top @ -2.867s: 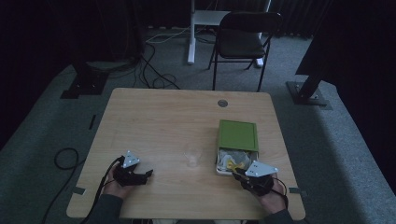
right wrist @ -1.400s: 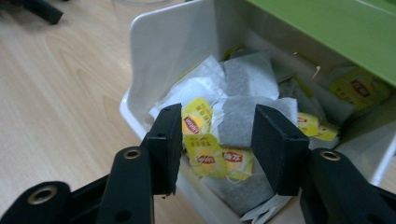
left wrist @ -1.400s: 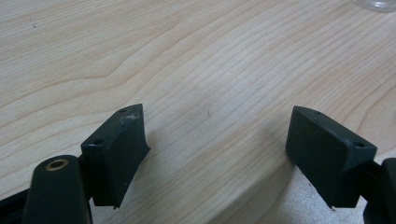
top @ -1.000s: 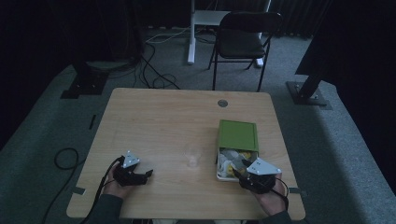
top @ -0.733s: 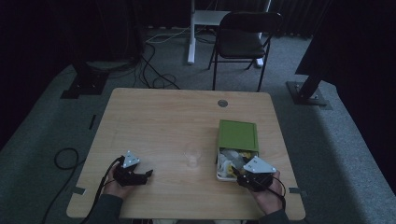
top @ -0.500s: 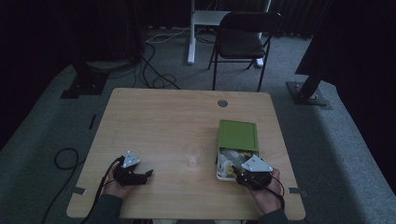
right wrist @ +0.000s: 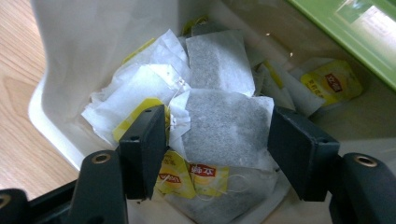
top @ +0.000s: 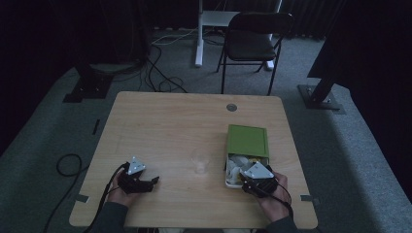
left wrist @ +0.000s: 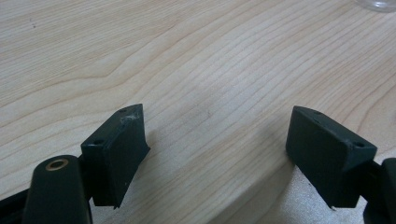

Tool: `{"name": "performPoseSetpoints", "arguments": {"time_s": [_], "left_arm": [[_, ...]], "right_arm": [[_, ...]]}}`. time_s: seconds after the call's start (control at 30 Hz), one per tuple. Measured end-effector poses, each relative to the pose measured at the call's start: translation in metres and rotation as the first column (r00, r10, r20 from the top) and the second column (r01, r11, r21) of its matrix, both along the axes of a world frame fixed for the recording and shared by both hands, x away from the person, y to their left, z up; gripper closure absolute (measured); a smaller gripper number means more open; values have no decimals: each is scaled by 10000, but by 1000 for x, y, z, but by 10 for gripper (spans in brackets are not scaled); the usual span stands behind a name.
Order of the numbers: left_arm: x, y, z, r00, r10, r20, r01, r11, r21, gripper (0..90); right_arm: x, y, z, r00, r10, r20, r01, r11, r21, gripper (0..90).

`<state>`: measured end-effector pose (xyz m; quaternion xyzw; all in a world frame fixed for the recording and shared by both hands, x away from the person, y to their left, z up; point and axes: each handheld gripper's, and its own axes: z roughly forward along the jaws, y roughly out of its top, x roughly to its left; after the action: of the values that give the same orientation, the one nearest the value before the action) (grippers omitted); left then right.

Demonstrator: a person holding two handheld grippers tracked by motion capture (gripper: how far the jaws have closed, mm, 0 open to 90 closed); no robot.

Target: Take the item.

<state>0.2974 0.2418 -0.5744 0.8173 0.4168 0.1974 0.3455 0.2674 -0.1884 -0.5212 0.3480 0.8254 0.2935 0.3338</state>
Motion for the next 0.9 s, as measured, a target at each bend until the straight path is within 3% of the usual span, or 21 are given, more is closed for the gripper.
{"name": "performPoseSetpoints", "arguments": {"time_s": [0.17,0.33,0.43,0.6,0.63,0.9], "left_arm": [[0,0,0,10000,-1,-2,1,10000,5,212],[0,0,0,10000,-3,-1,3,10000,2,212],[0,0,0,10000,-1,-1,1,10000,1,212],[0,0,0,10000,-2,0,2,10000,2,211],[0,0,0,10000,-2,-3,2,10000,4,212],[0,0,0,10000,-1,0,1,10000,2,212]], "right_arm": [[0,1,0,10000,-8,-1,8,9998,-216,472],[-1,-2,1,10000,59,38,-59,10000,-77,562],[-3,-6,5,9997,209,110,-212,9993,295,650],[-5,-10,8,9994,309,164,-320,9967,749,682],[-6,-11,10,9991,389,149,-403,9934,1074,684],[-9,-19,21,9967,741,324,-792,9752,2069,682]]}}
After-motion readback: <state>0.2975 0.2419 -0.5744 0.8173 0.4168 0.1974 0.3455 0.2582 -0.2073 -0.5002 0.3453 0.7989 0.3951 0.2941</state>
